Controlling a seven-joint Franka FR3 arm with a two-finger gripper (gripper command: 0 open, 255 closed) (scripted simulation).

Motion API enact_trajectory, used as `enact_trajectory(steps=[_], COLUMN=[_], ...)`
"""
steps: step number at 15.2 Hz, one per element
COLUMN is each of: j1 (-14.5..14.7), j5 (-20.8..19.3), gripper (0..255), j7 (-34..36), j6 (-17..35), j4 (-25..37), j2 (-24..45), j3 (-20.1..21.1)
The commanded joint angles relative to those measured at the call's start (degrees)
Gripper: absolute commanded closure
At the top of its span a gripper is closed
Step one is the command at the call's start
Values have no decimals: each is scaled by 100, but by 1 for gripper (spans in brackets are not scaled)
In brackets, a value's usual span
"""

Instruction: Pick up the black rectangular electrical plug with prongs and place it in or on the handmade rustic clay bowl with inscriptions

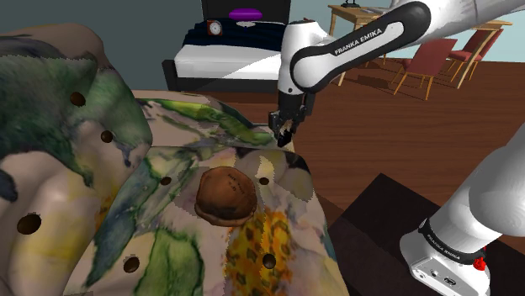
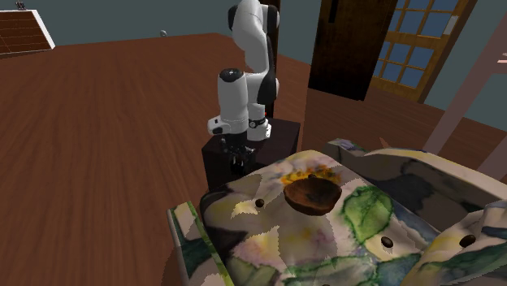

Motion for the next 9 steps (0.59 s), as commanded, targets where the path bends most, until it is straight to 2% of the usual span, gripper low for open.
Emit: enact_trajectory(steps=[1,9], j1=[5,-2], j5=[25,87], gripper=[255,255], j7=[-2,-45], j6=[-165,-768], j4=[72,423], j2=[-93,-350], j3=[6,-3])
